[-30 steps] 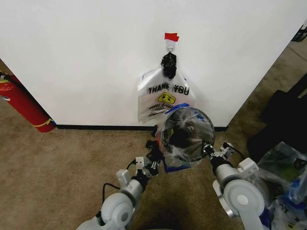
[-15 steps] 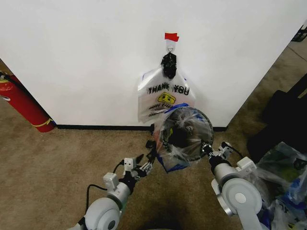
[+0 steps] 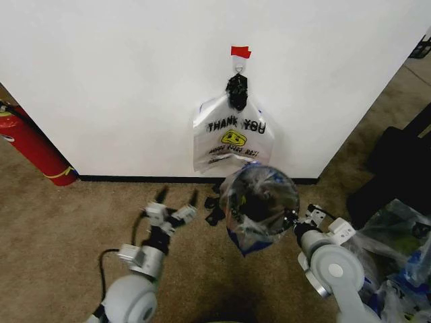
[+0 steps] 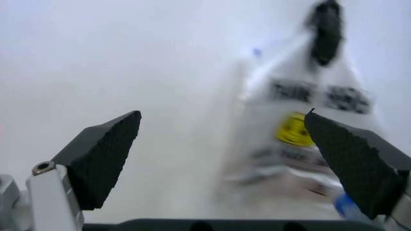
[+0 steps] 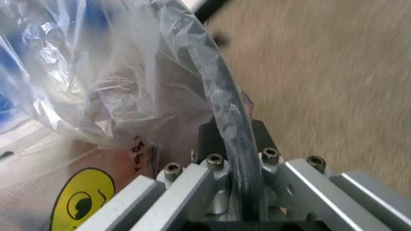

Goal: Pick up the garbage bag from the wall and place it over the trash bin.

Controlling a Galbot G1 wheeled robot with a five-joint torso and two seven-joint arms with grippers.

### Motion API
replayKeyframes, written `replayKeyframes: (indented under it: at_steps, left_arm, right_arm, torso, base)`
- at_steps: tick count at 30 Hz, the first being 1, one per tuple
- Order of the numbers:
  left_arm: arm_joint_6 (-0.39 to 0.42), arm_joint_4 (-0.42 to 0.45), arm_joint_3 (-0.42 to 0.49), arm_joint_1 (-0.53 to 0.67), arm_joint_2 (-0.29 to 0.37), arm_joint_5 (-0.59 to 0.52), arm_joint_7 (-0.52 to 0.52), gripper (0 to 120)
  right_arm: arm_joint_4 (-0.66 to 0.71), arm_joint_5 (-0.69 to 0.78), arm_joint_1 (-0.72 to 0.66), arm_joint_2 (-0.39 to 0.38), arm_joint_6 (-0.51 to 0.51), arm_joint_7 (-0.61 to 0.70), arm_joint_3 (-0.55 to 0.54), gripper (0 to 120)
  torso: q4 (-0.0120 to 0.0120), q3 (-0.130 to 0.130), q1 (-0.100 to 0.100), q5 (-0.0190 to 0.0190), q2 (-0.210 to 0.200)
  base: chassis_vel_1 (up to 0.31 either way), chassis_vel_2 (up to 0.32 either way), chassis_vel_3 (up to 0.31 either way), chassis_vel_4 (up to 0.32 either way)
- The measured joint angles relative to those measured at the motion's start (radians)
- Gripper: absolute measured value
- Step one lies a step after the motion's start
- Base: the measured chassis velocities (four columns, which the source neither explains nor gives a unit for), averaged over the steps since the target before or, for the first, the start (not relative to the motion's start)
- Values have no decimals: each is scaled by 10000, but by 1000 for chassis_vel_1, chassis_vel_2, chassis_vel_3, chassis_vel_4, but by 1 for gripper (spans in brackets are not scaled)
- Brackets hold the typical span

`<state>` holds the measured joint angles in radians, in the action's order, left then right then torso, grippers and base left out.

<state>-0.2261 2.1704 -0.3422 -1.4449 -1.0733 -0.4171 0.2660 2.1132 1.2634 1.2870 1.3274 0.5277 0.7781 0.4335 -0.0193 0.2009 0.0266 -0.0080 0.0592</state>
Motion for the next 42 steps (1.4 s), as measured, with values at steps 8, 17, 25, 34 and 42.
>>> replayKeyframes:
  at_steps: [8,17,25,34,42]
  left_arm:
    - [-190,498,-1442,-1749,-617,68,-413,100]
    - [-247,623,-1635,-1902,-1098,-23,-394,100]
    - [-84,613,-1304,-1723,-1192,-21,-368,100]
    - [36,663,-865,-1667,-1193,183,-362,100]
    - [45,705,-764,-1736,-1214,235,-342,100]
  right_arm:
    - [-989,778,-1000,-90,1111,269,-587,0]
    - [-1892,219,-1670,-4,1356,-279,-1295,0]
    - [-2211,-831,-1695,93,1228,-1164,-1411,0]
    - [-2289,-941,-1553,211,1230,-1230,-1360,19]
    - [-2245,-963,-1559,198,1168,-1312,-1343,47]
  torso:
    - [4,0,0,-2,0]
    - [1,0,0,1,0]
    - [0,0,0,0,0]
    - [-1,0,0,0,0]
    - [0,0,0,1,0]
  base:
    - [0,0,0,0]
    - [0,0,0,0]
    - [0,0,0,0]
    - [0,0,0,0]
    - [0,0,0,0]
